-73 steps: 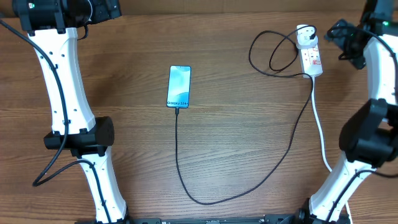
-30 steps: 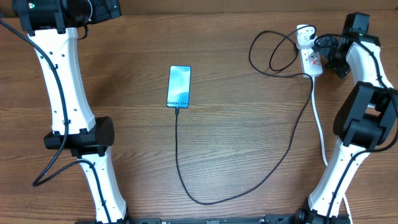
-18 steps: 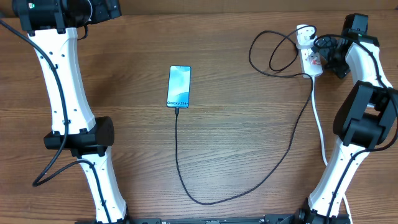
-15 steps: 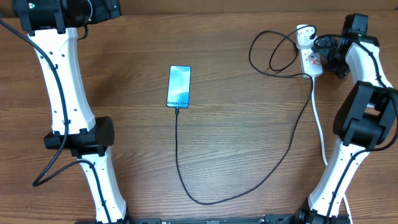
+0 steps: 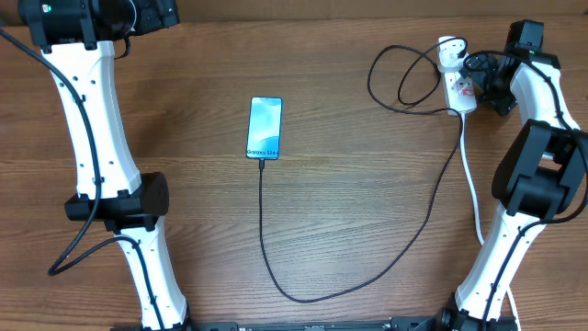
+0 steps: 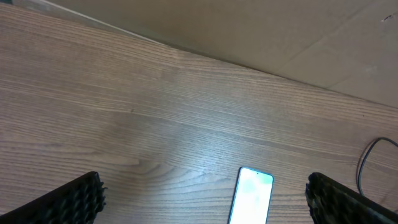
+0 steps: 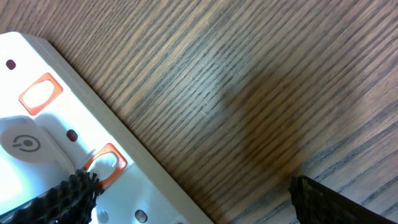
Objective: Plug charger to phone and switch on socket
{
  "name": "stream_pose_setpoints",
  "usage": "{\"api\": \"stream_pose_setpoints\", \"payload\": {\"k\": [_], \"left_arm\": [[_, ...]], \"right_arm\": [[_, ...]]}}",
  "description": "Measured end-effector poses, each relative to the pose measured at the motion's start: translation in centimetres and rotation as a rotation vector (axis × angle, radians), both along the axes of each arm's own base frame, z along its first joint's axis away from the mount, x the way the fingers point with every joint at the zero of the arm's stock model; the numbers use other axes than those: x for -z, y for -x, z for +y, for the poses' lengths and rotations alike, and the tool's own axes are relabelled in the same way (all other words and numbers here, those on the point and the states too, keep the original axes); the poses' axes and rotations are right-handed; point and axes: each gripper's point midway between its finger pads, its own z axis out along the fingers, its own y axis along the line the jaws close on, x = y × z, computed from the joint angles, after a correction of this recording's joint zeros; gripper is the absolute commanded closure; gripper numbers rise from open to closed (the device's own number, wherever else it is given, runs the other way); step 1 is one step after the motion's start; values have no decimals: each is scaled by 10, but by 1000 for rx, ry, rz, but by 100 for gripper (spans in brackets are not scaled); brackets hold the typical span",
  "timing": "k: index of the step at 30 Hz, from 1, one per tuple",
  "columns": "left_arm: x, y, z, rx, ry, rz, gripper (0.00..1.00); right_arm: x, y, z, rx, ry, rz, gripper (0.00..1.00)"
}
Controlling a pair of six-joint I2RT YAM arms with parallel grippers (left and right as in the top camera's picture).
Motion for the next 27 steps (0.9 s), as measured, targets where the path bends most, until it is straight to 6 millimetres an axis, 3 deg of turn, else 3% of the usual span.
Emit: {"api": "stream_pose_setpoints", "payload": {"k": [27], "left_arm": [[0,0,0,0,0,0,0]], "right_arm": [[-1,-4,-1,44,-15,-20,0]]}}
